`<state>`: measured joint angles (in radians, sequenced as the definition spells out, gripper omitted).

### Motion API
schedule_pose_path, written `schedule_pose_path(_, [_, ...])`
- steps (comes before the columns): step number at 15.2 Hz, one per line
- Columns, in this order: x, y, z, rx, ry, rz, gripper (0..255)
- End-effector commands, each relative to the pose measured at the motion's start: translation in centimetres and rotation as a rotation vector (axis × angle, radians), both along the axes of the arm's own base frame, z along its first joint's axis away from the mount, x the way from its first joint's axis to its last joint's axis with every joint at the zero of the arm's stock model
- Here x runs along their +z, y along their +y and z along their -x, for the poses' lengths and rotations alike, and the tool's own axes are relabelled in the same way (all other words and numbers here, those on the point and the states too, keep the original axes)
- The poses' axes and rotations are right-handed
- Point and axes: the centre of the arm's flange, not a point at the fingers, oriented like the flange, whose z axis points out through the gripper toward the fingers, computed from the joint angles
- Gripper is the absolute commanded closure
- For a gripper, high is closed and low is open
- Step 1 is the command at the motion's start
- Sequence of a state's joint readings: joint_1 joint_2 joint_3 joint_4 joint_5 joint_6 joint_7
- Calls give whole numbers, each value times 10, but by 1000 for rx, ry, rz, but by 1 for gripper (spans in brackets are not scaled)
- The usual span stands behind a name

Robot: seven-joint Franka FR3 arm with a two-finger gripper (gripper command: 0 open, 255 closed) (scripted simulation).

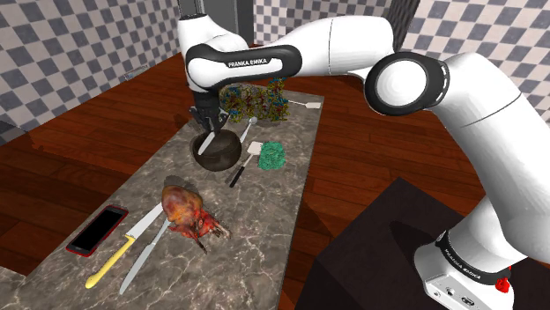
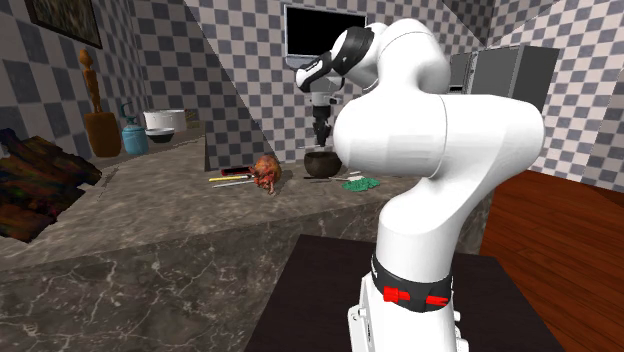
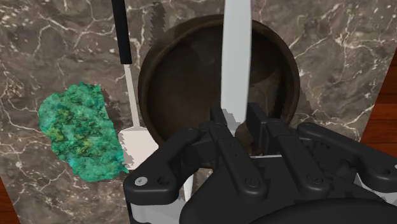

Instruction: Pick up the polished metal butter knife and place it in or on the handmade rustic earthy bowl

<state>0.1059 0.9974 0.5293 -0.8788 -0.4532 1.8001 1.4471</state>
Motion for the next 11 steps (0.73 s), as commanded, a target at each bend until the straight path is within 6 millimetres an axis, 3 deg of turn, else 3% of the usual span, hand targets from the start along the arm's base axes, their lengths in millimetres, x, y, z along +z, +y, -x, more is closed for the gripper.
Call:
schedule_pose_path(1, [-11,-1,0,0,-1,0,255])
schedule_pose_path(6, [-38,-1,0,0,-1,0,255])
schedule_pose_path(11, [-38,-1,0,0,-1,0,255])
